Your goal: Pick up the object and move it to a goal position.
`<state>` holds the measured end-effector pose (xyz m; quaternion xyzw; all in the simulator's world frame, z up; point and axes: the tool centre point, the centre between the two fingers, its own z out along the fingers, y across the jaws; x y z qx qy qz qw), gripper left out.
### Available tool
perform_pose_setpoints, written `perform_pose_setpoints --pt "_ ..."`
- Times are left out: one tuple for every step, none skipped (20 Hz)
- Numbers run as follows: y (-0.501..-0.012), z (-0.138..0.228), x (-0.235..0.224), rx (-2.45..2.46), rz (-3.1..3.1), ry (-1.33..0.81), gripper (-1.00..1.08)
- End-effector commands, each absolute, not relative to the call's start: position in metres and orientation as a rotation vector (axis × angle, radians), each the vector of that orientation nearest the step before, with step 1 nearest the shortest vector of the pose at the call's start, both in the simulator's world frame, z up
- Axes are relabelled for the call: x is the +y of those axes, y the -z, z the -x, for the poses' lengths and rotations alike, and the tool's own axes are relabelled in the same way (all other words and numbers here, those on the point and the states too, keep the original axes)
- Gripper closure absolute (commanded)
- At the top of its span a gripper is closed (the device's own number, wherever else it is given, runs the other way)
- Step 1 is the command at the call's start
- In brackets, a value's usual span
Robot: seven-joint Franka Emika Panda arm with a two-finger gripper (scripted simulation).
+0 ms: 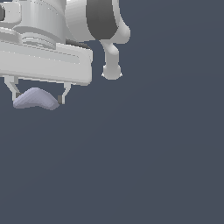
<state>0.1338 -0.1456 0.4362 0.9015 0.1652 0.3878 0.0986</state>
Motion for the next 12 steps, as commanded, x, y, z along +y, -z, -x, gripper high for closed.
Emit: perform_pose_setpoints --pt "-0.463 -0.133 -0.154 0.479 -2.633 -1.207 1.08" --pt "-0.471 -0.133 -0.157 0.476 -2.623 -1.225 1.08" --pt "-0.477 -0.132 -0.159 0.473 -2.614 -1.24 1.08" --pt "-0.483 -0.132 -0.161 0.47 -2.606 -1.253 1.08" --pt "-0.488 -0.131 -0.163 0.468 -2.6 -1.264 1.08" --pt "-0.493 -0.131 -0.164 0.466 -2.594 -1.274 1.08" --pt "-0.496 -0.13 -0.165 0.464 -2.59 -1.281 1.08" --pt "-0.499 -0.13 -0.166 0.463 -2.587 -1.287 1.08" --pt "-0.5 -0.13 -0.167 0.462 -2.585 -1.291 1.08" --pt "-0.502 -0.129 -0.167 0.462 -2.583 -1.294 1.08" --pt "-0.502 -0.129 -0.167 0.461 -2.583 -1.295 1.08" --pt "-0.502 -0.129 -0.167 0.461 -2.584 -1.294 1.08"
